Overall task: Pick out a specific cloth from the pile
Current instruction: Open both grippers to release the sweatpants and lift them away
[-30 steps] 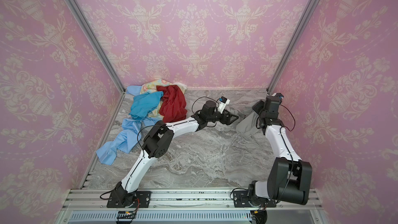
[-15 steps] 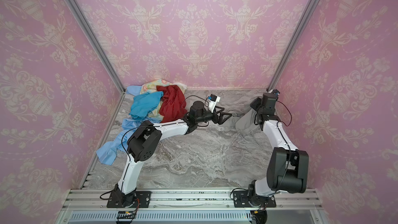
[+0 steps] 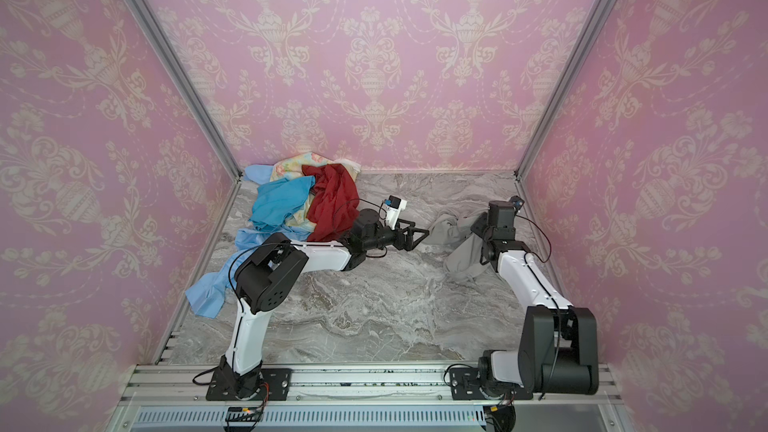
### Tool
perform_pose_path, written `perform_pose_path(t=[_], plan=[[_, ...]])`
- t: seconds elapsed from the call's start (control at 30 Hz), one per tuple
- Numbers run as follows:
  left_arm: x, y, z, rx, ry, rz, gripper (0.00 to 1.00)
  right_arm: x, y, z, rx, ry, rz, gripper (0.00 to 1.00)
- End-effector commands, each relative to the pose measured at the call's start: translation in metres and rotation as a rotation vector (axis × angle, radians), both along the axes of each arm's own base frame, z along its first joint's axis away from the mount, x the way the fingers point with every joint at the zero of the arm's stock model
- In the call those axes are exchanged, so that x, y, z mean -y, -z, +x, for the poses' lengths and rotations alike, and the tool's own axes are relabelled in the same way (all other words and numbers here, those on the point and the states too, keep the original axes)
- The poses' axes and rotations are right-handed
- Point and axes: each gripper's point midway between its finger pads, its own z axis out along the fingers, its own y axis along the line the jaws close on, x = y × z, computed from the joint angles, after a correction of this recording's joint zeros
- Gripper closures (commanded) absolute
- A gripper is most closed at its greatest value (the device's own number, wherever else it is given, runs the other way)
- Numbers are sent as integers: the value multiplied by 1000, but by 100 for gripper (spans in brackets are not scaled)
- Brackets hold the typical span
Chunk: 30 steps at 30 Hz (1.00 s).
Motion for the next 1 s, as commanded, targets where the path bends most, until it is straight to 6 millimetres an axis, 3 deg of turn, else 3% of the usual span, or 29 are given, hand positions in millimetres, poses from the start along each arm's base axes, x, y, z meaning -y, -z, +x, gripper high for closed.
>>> perform_pose_path(t=[0.0, 0.07, 0.2, 0.4, 0.6, 0.87, 0.97], plan=[[-9, -29, 2, 45, -32, -55, 9, 6, 8, -6, -72, 39, -19, 37], [-14, -31, 1, 50, -44, -48, 9, 3, 6, -3, -93, 32, -35, 20], [-23, -31, -2, 54, -64, -14, 9, -2, 7, -4, -182, -7, -97, 0], [-35, -19, -10, 37, -84, 23, 9, -17, 24, -12, -300, -33, -110, 0], [-48, -5, -16, 12, -108, 40, 9, -50, 54, -14, -369, -74, -58, 0], [-68, -5, -24, 20, -153, 70, 9, -46, 85, 15, -466, -81, -27, 0], [-76, -8, -26, 39, -169, 99, 9, -44, 86, 34, -471, -122, -43, 0]])
